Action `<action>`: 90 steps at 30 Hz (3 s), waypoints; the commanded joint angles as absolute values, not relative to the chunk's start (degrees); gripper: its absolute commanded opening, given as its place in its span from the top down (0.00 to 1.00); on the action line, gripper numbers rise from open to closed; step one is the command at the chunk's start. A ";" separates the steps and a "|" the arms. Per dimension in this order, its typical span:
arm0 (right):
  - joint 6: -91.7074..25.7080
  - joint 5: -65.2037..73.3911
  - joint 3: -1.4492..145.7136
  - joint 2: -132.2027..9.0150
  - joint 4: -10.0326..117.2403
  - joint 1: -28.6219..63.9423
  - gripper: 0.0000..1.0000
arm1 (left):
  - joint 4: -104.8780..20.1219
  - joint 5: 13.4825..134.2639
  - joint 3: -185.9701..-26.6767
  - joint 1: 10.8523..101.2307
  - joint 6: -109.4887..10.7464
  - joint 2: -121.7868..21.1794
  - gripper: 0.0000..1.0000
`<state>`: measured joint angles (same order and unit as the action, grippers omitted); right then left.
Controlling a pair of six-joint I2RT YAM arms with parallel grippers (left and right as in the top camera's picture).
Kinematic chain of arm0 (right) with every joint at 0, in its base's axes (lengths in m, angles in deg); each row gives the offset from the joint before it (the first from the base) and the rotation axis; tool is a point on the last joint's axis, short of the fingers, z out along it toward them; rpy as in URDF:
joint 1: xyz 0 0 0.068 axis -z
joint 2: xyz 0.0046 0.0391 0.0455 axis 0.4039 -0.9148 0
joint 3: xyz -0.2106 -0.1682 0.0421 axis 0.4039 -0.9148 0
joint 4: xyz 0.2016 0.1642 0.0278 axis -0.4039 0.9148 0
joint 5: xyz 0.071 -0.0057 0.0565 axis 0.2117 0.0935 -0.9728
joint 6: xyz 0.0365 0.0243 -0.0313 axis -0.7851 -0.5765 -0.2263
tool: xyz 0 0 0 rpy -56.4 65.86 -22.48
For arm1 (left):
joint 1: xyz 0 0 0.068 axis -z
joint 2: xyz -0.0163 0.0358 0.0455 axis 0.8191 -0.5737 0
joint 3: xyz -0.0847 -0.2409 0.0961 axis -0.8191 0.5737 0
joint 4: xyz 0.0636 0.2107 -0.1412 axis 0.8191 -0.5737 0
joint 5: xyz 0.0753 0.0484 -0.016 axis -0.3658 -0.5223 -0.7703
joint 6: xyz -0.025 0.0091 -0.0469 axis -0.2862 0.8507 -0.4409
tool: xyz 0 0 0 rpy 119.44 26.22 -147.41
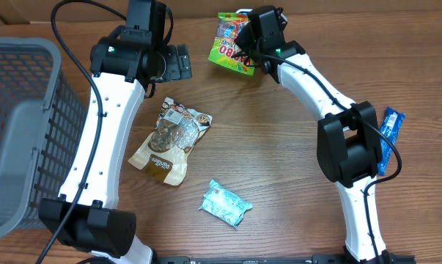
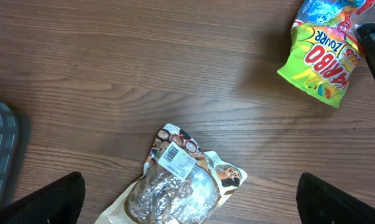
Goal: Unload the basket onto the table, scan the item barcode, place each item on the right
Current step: 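Raise the Haribo bag and hold it in front of the scanner, then carry the Haribo bag right and drop it at the table's right edge, then move the right gripper down to the light-blue mint pack and grasp it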
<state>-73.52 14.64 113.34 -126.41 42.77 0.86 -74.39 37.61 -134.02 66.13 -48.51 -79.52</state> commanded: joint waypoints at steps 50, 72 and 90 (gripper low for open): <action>-50.62 26.42 82.72 -95.40 83.73 37.58 0.75 | -74.37 37.28 -134.93 65.89 -47.22 -78.66 0.00; -28.65 -12.92 93.10 -95.35 93.02 20.91 0.21 | -74.37 37.28 -134.93 65.89 -47.22 -78.66 0.00; -31.56 -14.52 68.93 -95.42 77.74 -12.38 0.06 | -74.37 37.28 -134.93 65.89 -47.22 -78.66 0.00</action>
